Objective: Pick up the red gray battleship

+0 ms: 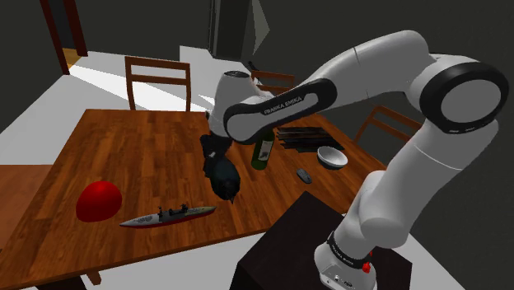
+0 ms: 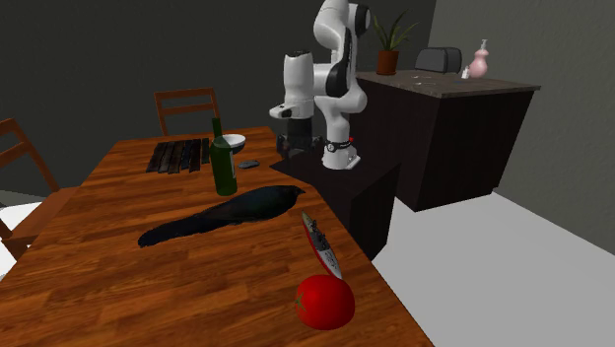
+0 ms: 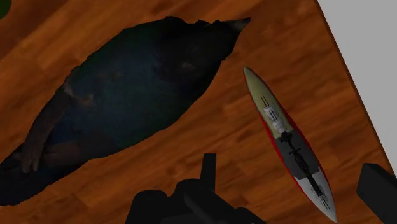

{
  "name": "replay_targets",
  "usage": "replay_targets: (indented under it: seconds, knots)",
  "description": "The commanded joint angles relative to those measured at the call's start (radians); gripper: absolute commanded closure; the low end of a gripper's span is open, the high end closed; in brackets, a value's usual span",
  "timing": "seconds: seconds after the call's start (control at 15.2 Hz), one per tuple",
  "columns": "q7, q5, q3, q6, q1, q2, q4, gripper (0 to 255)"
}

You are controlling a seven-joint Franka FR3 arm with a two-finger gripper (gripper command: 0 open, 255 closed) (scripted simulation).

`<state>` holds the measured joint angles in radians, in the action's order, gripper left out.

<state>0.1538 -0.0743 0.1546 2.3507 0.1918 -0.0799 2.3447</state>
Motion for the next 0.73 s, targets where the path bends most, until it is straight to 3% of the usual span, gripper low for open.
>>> replay_targets:
  seconds: [0.0, 0.66]
  knots:
    - [-0.009, 0.024, 0.019, 0.048, 0.015, 0.074, -0.029, 0]
    - [-0.068, 0.202, 0.046, 0.191, 0.112, 0.425, -0.235, 0]
